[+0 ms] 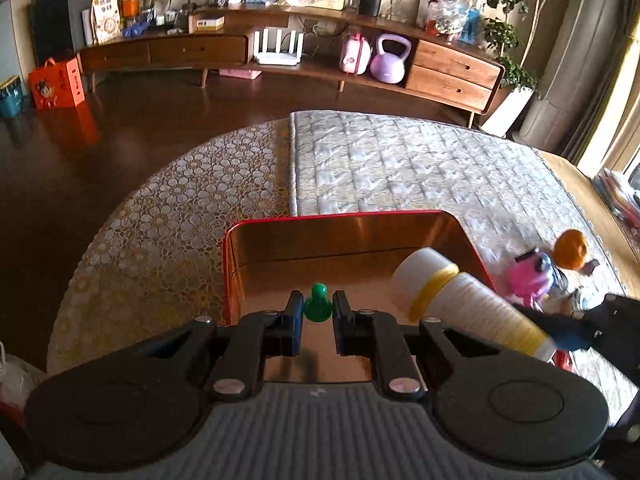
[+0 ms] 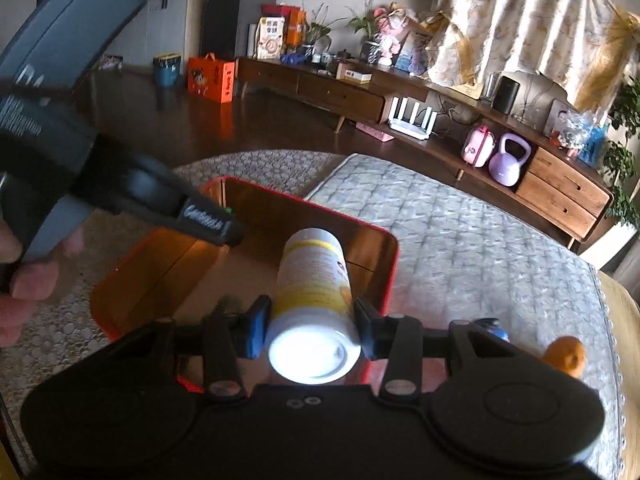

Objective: Organize rigid objects
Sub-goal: 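Lower the bottle into the red tin and open the right tool while the left releases the green piece there, then withdraw the right tool from the tin and move it to the pink comb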

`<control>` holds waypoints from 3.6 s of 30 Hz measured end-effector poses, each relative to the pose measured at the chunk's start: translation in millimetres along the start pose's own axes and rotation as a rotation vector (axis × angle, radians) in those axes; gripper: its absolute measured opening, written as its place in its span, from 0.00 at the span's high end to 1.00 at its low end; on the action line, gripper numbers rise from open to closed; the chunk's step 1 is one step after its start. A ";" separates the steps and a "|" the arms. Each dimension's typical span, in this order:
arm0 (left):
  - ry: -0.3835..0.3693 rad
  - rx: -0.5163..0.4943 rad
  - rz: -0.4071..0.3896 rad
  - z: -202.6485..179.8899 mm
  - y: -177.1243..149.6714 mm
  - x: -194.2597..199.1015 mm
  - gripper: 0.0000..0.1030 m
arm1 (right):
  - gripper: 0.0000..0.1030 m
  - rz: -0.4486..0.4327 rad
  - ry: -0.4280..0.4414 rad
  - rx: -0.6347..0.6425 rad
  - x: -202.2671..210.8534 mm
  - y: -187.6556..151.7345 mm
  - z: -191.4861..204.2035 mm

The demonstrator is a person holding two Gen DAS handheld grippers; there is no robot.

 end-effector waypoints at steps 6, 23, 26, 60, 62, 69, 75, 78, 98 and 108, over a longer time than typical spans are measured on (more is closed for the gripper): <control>0.015 -0.018 0.031 3.0 -1.8 -25.1 0.86 | 0.58 0.036 -0.014 0.013 -19.4 -3.2 2.0; 0.047 -0.061 0.063 1.2 -5.4 -41.9 0.85 | 0.58 0.070 0.025 0.012 -16.4 -7.7 11.6; 0.039 -0.049 0.067 2.5 -6.5 -39.0 0.85 | 0.55 0.065 0.033 -0.002 -9.3 -6.8 9.5; -0.045 -0.074 -0.051 -39.8 -12.3 76.2 0.37 | 0.24 -0.093 0.027 -0.270 120.6 -2.7 -43.6; -0.059 -0.082 -0.057 -46.8 -14.2 83.6 0.37 | 0.21 -0.097 0.019 -0.287 128.2 -6.0 -50.1; -0.105 -0.073 -0.081 -69.7 -24.0 102.5 0.27 | 0.06 -0.122 -0.002 -0.318 155.3 -23.0 -71.6; -0.158 -0.065 -0.099 -92.1 -38.7 112.5 0.20 | 0.00 -0.127 -0.034 -0.319 168.3 -44.7 -90.8; -0.179 -0.076 -0.113 -105.6 -47.6 114.2 0.19 | 0.00 -0.120 -0.021 -0.330 170.3 -58.3 -97.2; -0.214 -0.176 -0.106 -175.8 -87.4 84.5 0.18 | 0.03 -0.040 0.048 -0.097 132.2 -123.7 -88.0; -0.198 -0.243 -0.067 -196.1 -65.1 35.8 0.18 | 0.10 -0.027 0.086 -0.117 112.0 -127.4 -97.3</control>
Point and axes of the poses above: each gripper's, at about its wrist camera, not at the fingertips, and x roughly against the way its jaws point, z to its left, y to its top, the point moved 6 cm from there along -x, roughly the way its jaws point, and after that the axes turned 11 degrees about -z, right-handed, at the moved point
